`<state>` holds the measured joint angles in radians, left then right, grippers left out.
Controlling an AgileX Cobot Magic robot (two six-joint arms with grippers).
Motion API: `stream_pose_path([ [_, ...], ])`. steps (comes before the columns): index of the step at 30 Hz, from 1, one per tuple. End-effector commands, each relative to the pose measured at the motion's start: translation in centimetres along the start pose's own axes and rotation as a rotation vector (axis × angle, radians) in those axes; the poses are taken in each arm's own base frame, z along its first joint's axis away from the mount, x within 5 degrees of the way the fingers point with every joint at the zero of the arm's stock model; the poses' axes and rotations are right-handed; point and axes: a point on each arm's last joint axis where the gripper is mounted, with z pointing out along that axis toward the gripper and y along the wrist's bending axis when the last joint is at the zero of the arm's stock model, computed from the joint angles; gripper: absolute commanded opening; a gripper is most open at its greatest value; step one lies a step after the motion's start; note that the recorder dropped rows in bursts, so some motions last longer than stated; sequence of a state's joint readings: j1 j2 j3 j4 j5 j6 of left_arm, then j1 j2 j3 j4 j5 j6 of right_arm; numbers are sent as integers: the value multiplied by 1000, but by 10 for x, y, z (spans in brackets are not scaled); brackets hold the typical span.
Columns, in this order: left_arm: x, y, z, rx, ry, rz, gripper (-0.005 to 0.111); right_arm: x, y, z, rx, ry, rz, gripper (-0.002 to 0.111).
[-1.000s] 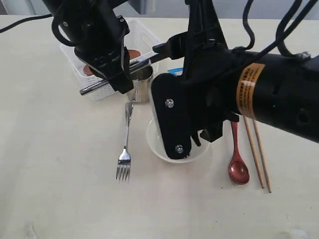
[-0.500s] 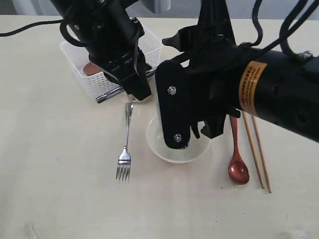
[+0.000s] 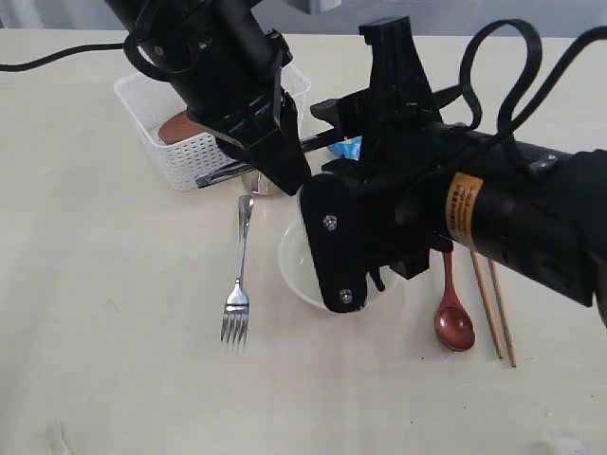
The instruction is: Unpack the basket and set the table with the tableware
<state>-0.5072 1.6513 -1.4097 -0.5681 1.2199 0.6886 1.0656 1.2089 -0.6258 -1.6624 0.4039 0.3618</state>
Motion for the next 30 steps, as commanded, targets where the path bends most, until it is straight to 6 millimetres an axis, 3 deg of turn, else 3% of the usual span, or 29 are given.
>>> stream_pose_path([
  [1, -3, -8, -2, 48, -40, 23, 0, -1, -2, 0, 26, -7, 108, 27],
  [2, -3, -9, -2, 50, -43, 24, 0, -1, -2, 0, 25, -6, 111, 22],
  [4, -3, -9, -2, 50, -43, 24, 0, 0, -2, 0, 23, -5, 116, -1],
  [9, -3, -9, -2, 50, -43, 26, 2, 0, -2, 0, 23, -5, 141, 0],
  [17, -7, -2, -14, -62, -16, 69, 55, 1, 1, 0, -4, 8, 209, 0],
  [19, -14, -4, -28, -113, -39, 69, 62, 1, 2, 0, -13, 13, 234, 0],
  [23, -27, -11, -59, -243, -169, 118, 63, 2, 6, 0, -60, 36, 354, 0],
  [27, -28, -12, -101, -404, -332, 104, 63, 6, 12, -1, -144, 128, 637, 0],
  [30, -20, -9, -126, -462, -420, 25, 63, 4, 4, -5, -203, 215, 922, 0],
])
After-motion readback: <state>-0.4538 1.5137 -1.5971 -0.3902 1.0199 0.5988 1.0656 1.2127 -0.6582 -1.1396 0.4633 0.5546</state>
